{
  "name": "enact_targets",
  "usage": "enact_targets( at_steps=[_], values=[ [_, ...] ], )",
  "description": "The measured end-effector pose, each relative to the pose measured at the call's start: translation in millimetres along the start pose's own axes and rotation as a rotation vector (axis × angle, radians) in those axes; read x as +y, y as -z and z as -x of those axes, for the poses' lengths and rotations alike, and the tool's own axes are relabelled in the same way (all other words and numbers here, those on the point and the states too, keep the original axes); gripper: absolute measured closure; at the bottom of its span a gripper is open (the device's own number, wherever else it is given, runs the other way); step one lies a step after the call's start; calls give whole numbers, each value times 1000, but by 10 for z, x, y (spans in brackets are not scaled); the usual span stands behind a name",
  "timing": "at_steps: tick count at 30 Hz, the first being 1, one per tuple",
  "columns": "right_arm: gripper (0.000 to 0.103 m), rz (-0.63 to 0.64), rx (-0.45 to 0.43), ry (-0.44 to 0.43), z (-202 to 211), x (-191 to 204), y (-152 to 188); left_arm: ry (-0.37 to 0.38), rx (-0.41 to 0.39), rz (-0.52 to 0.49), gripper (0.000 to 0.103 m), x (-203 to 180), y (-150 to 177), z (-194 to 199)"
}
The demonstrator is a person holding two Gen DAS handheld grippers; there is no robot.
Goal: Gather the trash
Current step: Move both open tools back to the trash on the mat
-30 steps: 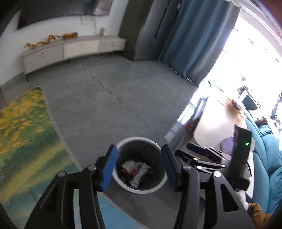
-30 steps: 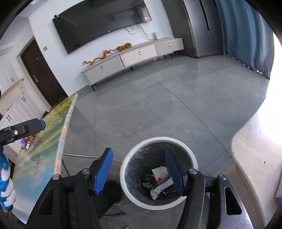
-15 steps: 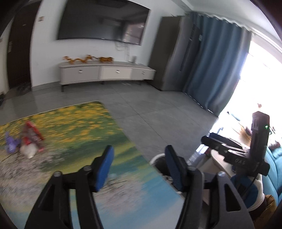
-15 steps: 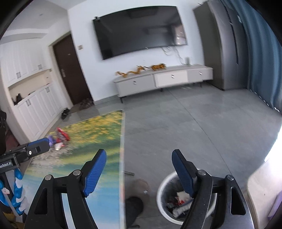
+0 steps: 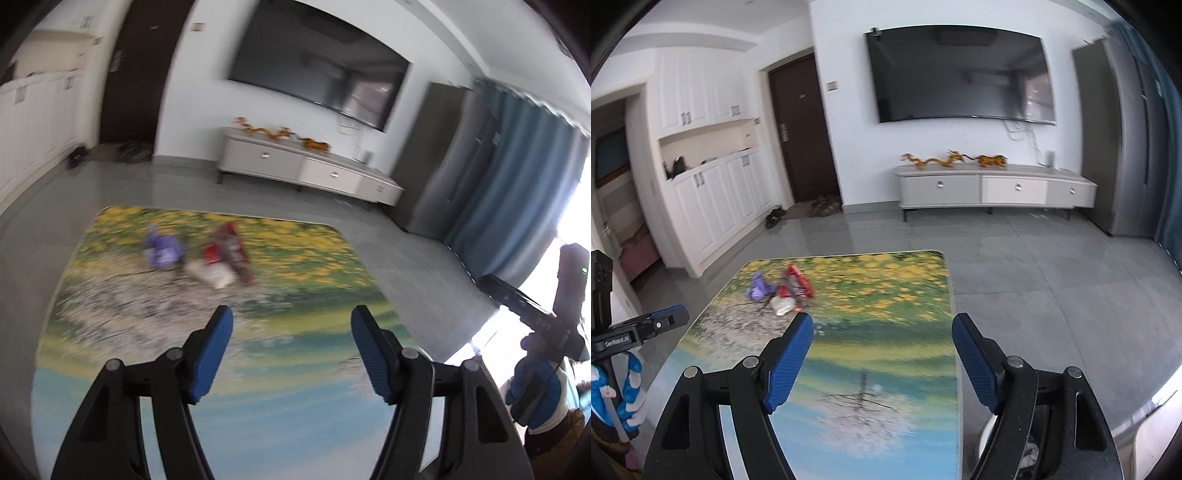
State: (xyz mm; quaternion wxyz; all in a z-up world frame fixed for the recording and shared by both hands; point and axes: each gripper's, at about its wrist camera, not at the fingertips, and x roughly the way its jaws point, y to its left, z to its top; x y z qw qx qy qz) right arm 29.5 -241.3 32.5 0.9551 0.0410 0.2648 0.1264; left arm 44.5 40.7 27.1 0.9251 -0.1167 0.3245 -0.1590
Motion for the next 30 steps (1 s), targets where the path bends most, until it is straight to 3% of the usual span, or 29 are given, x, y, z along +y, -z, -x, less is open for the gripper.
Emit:
enact_targets(
  at_steps=[8,15,21,30],
  values=[
    [27,74,17,-65,-175,426,-81,-89,19,78,38,699,135,131],
    [49,131,90,-116,-518,693,-95,-104,44,116,38,949,193,-1],
    [53,156,157,-170,-988,815,-70,-128,77,118,38,1094,119,-236],
    [55,135,269,-275,-2051,878,-25,-186,141,146,38,1452,-129,-922]
  ],
)
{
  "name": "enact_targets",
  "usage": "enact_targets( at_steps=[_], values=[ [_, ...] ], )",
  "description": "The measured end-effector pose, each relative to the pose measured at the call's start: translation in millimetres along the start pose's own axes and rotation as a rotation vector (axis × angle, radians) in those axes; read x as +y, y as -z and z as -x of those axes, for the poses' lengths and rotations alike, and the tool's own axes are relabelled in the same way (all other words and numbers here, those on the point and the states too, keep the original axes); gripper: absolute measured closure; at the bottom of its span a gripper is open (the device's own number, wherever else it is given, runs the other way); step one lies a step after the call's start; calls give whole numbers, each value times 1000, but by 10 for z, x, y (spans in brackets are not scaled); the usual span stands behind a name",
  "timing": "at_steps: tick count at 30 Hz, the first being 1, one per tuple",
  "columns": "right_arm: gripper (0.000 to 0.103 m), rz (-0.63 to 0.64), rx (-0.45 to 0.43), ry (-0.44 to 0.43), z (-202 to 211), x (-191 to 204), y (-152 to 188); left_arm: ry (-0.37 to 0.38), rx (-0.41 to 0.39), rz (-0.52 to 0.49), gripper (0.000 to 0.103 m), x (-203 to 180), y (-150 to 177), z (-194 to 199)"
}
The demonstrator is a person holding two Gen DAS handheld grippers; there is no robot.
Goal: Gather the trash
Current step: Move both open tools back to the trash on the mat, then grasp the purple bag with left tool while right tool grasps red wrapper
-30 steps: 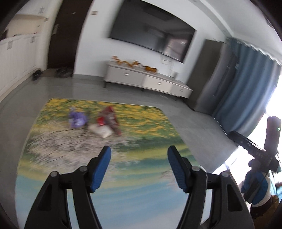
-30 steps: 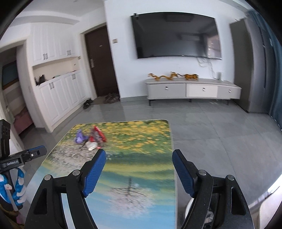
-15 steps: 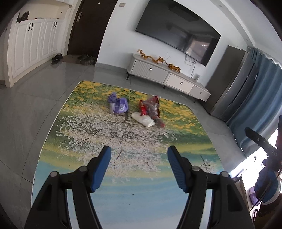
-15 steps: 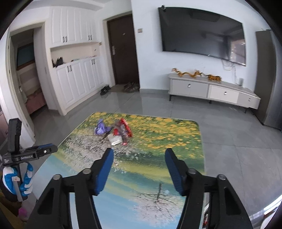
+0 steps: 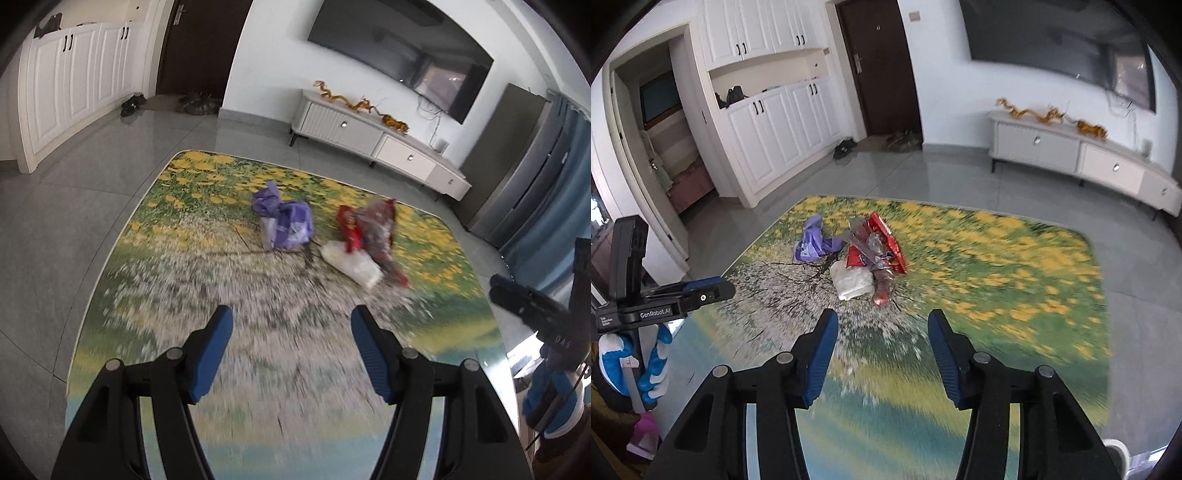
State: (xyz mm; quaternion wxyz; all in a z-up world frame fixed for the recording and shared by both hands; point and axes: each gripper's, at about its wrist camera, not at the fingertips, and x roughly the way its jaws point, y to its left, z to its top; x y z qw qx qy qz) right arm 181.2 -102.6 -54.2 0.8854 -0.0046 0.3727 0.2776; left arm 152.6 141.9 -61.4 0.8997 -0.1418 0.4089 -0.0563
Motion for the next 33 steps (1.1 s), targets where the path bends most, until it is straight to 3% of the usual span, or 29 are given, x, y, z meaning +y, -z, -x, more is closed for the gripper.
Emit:
enact_targets(
  at_steps=[8,15,23,24,25,33],
  values=[
    [57,-36,75,-88,-801,-135,-162,-28,1,-17,38,5,-401,-592],
    [64,-55,132,-86,-1125,-229,-198,-39,15,-56,38,-72,-603,-974],
    [84,-26,149,-54,-1218,-256,-249,-45,32,-28,40,1,-625,-1237],
    [87,-24,146,-44,-1225,-261,-252,-47,22,-29,45,6,-625,-1231],
    [88,-28,142,-39,-1222,-269,-254,-44,23,-27,52,13,-624,-1237],
    [90,-82,97,-1,-1117,-425,-225,-23,-4,-13,57,54,-587,-1137]
  ],
)
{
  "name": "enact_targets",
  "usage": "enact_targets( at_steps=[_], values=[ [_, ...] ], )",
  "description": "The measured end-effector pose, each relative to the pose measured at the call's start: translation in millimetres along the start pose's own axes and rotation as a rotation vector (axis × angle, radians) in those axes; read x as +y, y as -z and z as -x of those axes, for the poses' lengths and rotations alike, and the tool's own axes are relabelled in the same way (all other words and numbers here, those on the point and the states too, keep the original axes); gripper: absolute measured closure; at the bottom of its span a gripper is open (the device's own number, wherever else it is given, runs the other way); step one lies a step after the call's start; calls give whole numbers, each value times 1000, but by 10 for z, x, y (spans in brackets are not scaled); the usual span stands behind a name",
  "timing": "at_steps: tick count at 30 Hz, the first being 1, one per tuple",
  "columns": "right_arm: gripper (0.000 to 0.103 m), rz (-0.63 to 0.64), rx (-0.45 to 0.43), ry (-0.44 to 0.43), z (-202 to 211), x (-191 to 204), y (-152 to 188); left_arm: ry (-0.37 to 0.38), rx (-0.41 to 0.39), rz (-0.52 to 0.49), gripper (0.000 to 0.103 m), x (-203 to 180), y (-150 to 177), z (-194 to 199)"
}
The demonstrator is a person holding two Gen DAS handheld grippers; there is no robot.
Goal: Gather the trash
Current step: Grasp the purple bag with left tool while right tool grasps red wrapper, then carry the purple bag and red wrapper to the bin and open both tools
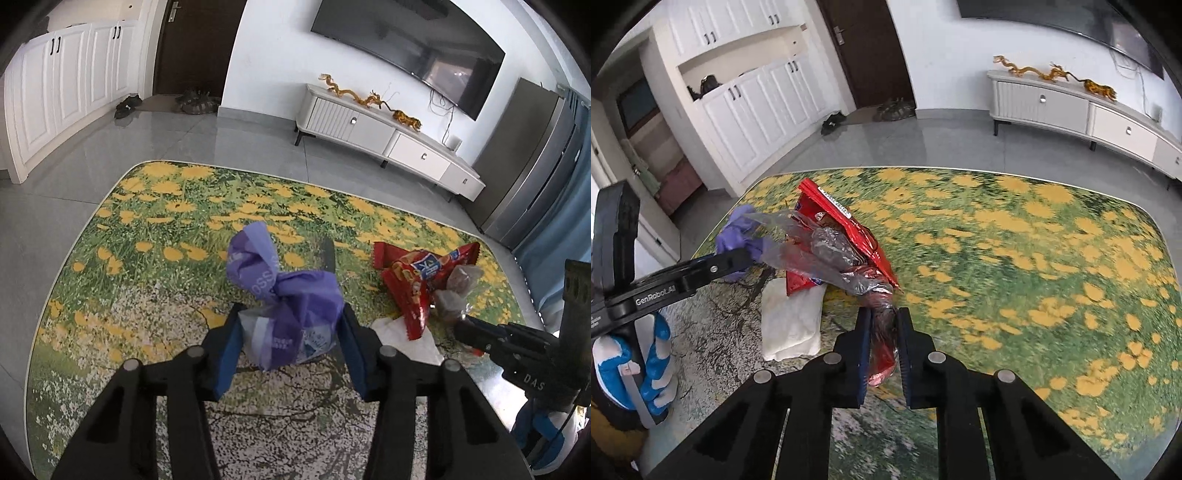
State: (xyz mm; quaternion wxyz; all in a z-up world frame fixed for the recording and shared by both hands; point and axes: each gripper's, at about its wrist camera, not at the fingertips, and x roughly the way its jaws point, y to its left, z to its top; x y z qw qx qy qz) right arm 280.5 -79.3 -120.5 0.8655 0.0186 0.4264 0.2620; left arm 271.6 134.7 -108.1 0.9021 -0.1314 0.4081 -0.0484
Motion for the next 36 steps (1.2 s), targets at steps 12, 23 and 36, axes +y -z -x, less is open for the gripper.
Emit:
enact_targets(
  at_steps=[12,23,36],
  values=[
    [90,-113,-53,73,546,-314,249,23,-26,0,59,-35,216,479],
    [90,-143,-131,71,1343,-164,619,69,-110,-32,59,-173,470,1315],
    [90,-155,-328,78,2605,-102,1101,158,-207,-133,59,-883,620,2146]
  ],
)
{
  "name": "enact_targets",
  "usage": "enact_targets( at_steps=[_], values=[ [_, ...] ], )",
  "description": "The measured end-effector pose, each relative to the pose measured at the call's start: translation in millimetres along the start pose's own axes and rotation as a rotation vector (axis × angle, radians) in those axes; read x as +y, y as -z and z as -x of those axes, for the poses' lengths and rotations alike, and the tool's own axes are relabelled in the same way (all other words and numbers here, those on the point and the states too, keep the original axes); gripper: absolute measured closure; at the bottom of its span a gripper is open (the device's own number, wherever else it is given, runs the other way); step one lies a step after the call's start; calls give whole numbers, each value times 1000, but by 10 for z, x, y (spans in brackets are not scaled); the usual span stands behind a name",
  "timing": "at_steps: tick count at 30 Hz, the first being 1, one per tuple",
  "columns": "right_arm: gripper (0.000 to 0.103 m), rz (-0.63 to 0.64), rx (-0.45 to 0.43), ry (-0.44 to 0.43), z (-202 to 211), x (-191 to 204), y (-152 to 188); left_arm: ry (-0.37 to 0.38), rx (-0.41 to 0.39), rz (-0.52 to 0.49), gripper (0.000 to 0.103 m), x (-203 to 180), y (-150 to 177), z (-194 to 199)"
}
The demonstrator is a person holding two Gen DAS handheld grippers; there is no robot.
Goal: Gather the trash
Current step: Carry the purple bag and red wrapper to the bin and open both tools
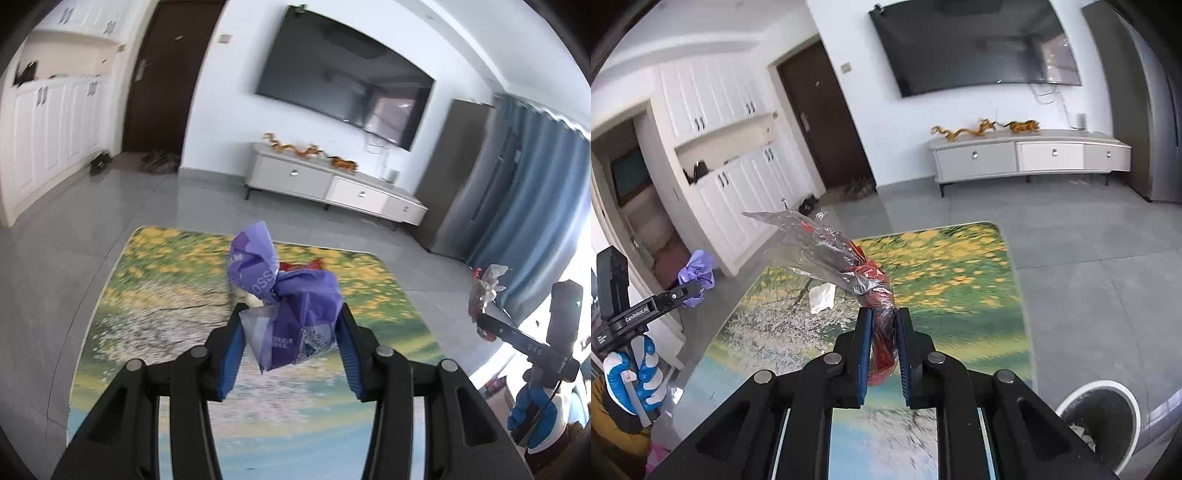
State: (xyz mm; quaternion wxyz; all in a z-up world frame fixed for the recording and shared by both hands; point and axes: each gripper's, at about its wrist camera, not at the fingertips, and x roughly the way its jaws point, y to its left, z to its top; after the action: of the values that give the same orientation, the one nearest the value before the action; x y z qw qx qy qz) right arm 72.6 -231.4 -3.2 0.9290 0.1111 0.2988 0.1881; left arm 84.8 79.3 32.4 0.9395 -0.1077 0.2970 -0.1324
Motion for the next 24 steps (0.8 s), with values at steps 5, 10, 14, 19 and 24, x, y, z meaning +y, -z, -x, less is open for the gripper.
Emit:
enact_targets(
  at_steps=[5,10,14,19,24],
  values=[
    [90,-43,-56,46,415,-347,138,84,28,-86,59,-641,-24,-74],
    [90,-109,-77,121,728,-854,381,187,107,-167,59,-1376,65,-379],
    [90,-205,-70,183,909,-1332,644,269,185,-253,59,-2038,266,-676],
    [90,-299,-37,232,997,-1776,936,354,276,-345,59,-2753,572,-976],
    [87,-378,9,266,940,-2141,1203,413,374,-392,59,-3300,822,-1374]
  ],
)
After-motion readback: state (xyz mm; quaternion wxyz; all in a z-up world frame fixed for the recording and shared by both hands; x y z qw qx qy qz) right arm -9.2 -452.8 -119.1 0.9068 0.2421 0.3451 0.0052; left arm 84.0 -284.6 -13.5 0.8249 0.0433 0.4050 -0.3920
